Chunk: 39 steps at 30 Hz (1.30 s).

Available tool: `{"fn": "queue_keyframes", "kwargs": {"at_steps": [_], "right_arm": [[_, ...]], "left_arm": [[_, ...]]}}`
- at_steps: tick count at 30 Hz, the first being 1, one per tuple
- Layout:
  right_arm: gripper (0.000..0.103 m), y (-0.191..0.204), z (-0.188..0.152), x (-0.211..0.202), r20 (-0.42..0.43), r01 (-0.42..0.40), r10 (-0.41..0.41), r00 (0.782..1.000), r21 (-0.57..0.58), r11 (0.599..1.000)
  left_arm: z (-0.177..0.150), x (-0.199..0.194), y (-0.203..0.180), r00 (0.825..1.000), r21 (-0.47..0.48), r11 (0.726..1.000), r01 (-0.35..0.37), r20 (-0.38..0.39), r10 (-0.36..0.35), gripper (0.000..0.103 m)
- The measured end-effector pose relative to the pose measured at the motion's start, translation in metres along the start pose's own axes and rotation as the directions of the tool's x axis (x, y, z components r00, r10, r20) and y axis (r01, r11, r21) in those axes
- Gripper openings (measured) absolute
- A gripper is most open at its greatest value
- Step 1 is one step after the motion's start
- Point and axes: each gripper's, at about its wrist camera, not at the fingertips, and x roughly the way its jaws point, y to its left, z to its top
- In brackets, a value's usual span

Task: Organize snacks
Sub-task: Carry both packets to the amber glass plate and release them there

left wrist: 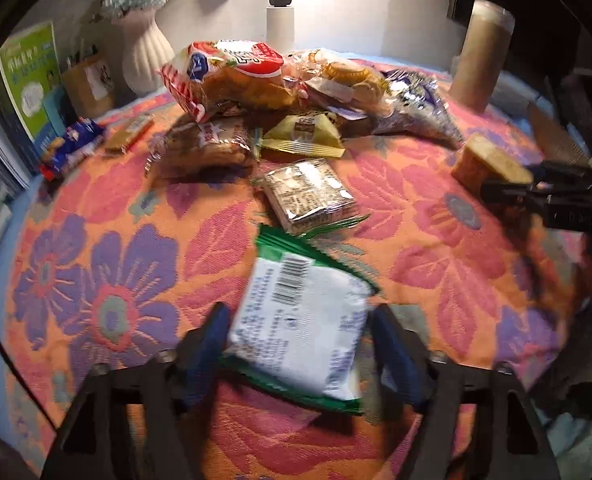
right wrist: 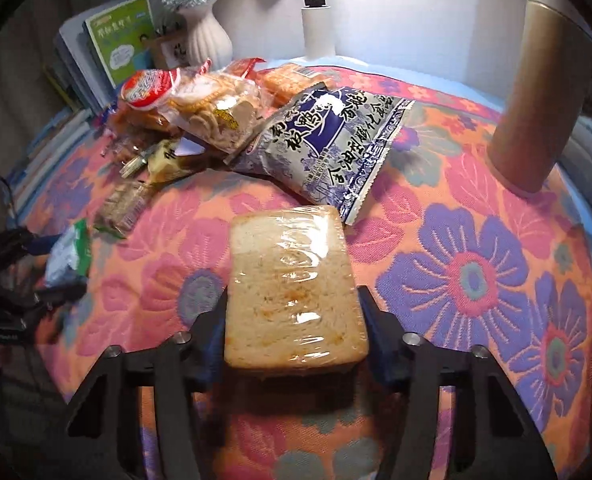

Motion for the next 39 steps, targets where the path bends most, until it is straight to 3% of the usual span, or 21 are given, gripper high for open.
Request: {"fn": "queue_keyframes", "kwargs": {"at_steps": [1,5,11,16,22,27,33,39], "right_arm": [[0.055,0.000,0.000,-0.001,0.008,-0.001,0.001,1.000,-0.001,1.000],[0.054,-0.006,-0.002,-0.009,0.020,-0.055,0.055,0.998,0.033,0.998],[0.054,-0.020,0.007,-0.053,0.118,-0.070,0.061,0.991,0.077,0.995],[0.054,-0.043,0.012,-0.092,0.192,-0.049,0.026,0.981,0.117,0.992],[0.054,-0.088,0.008,-0.133,0.232,0.032,-0.081,0.969,0.208,0.978],[0.055,-0.144,-0.003,-0.168,0.245,0.095,-0.183,0.952,0.330,0.939],[0.055,-0.203,-0.032,-0.196,0.202,0.180,-0.302,0.932,0.464,0.867],[0.055,-0.249,-0.073,-0.194,0.099,0.192,-0.298,0.949,0.568,0.801]], "left_arm": [[0.001,-0.002,-0.003,1.000,0.009,1.000,0.014,0.005,-0.015,0.052],[0.006,-0.009,-0.008,1.000,0.011,1.000,-0.013,0.026,0.013,0.049],[0.035,-0.037,-0.025,0.991,0.003,1.000,0.025,0.128,-0.025,0.049],[0.080,-0.051,-0.065,0.976,0.063,0.996,0.062,0.203,-0.073,0.049],[0.130,-0.052,-0.123,0.959,0.170,0.978,0.124,0.232,-0.162,0.049],[0.167,-0.050,-0.185,0.937,0.276,0.935,0.224,0.202,-0.285,0.049],[0.198,-0.037,-0.272,0.907,0.406,0.857,0.317,0.135,-0.400,0.049],[0.210,-0.012,-0.345,0.885,0.473,0.785,0.400,0.025,-0.465,0.049]]}}
